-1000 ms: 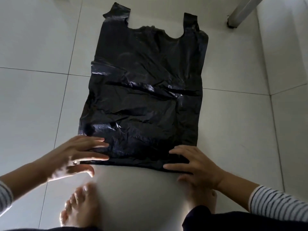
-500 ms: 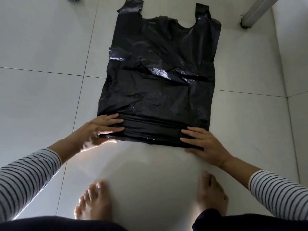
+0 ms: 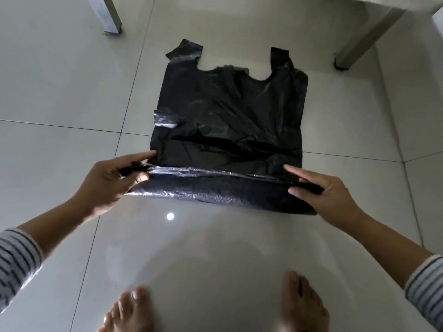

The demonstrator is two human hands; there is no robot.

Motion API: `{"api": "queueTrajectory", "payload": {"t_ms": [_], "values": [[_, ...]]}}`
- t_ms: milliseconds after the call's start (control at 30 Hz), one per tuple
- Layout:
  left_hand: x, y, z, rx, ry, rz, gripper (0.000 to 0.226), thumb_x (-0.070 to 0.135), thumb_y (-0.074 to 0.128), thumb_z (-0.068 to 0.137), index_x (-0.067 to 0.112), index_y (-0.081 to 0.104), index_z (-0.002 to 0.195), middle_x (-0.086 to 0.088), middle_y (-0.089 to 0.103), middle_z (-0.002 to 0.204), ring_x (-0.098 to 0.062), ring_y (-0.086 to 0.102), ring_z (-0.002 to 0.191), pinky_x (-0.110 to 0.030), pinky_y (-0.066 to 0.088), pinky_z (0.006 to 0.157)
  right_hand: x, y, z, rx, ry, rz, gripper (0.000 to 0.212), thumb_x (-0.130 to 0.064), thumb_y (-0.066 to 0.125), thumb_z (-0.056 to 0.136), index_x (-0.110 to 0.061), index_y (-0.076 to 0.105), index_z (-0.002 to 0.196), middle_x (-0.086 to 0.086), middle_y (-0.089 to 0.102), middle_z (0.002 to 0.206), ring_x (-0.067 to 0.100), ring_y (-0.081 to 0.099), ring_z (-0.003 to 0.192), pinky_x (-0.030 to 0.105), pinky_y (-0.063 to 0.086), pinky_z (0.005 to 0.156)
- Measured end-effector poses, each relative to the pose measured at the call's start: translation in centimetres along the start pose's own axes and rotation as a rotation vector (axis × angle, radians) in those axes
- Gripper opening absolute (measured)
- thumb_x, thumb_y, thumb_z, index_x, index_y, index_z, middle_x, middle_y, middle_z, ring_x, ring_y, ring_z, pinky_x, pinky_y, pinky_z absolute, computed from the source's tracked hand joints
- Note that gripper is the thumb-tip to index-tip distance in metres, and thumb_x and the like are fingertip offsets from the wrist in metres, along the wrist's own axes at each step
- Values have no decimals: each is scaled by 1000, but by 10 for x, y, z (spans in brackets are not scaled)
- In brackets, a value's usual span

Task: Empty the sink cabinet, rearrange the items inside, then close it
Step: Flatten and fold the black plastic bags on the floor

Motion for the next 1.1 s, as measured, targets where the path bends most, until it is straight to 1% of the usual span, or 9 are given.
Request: {"api": "queueTrajectory", "payload": {"t_ms": [133, 333, 467, 567, 633, 767, 867, 933, 1100], "values": [[-5, 26, 21, 150, -75, 100, 67, 3, 64, 84, 57, 47, 119, 16, 70, 69, 7, 51, 59, -3, 42, 61, -1, -17, 33, 50, 7, 18, 53, -5, 66, 83, -41, 55, 120, -25, 64, 105, -18, 55, 98, -2, 35, 84], [-18, 41, 56, 178, -41, 399, 70, 13, 70, 80, 44, 39, 136, 6, 64, 102, -10, 62, 88, -7, 39, 80, 33, -13, 66, 134, 22, -176, 52, -5, 69, 81, -23, 56, 128, -2, 66, 112, 0, 59, 94, 0, 33, 91], [-22, 42, 67, 177, 37, 508, 71, 8, 72, 78, 36, 41, 137, -3, 68, 94, -19, 65, 65, -26, 48, 75, 43, -13, 77, 230, -44, -270, 48, -7, 69, 82, -18, 57, 127, 2, 65, 119, 14, 62, 102, 1, 34, 94], [-30, 46, 73, 163, 18, 583, 72, 7, 71, 79, 36, 41, 137, -2, 68, 90, -15, 57, 52, -28, 46, 68, 46, -9, 86, 278, -139, -340, 48, -3, 68, 81, -13, 57, 126, 8, 66, 115, 23, 63, 103, 16, 42, 97], [-26, 48, 75, 181, 56, 614, 69, 7, 71, 78, 34, 44, 136, -1, 66, 92, -15, 53, 53, -30, 46, 67, 36, -9, 87, 332, -242, -448, 46, -7, 67, 82, -15, 57, 127, 10, 62, 102, 25, 60, 94, 31, 48, 87], [9, 41, 53, 291, 478, 746, 38, 16, 60, 89, 16, 56, 127, -10, 54, 123, -31, 57, 100, -42, 45, 86, 0, -9, 66, 373, -519, -708, 43, -39, 60, 87, -26, 55, 128, 10, 45, 129, 28, 45, 119, 37, 36, 98], [16, 71, 22, -31, 729, 831, 39, 36, 43, 95, 18, 52, 128, -10, 43, 141, -28, 41, 130, -43, 34, 102, 6, 16, 38, 101, -645, -809, 58, -57, 52, 84, -31, 43, 136, 8, 33, 146, 30, 30, 136, 46, 28, 107], [-1, 95, 9, -297, 764, 955, 49, 46, 37, 94, 25, 42, 138, -2, 35, 149, -21, 27, 140, -41, 24, 111, 29, 35, 30, -92, -618, -873, 65, -65, 44, 84, -36, 33, 141, 5, 25, 152, 29, 21, 142, 49, 23, 111], [-58, 98, 21, -509, 478, 1099, 75, 67, 29, 88, 30, 7, 149, 5, 21, 155, -13, 4, 144, -37, 4, 114, 54, 54, 47, -297, -457, -919, 68, -70, 30, 87, -39, 20, 146, 0, 14, 157, 23, 6, 146, 47, 11, 115]]}}
Point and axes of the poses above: each hand's wrist, its own z-axis towards the middle knuckle, its own y-axis out of the palm, x = y × z, the point moved 8 cm from there along z, towards the middle knuckle
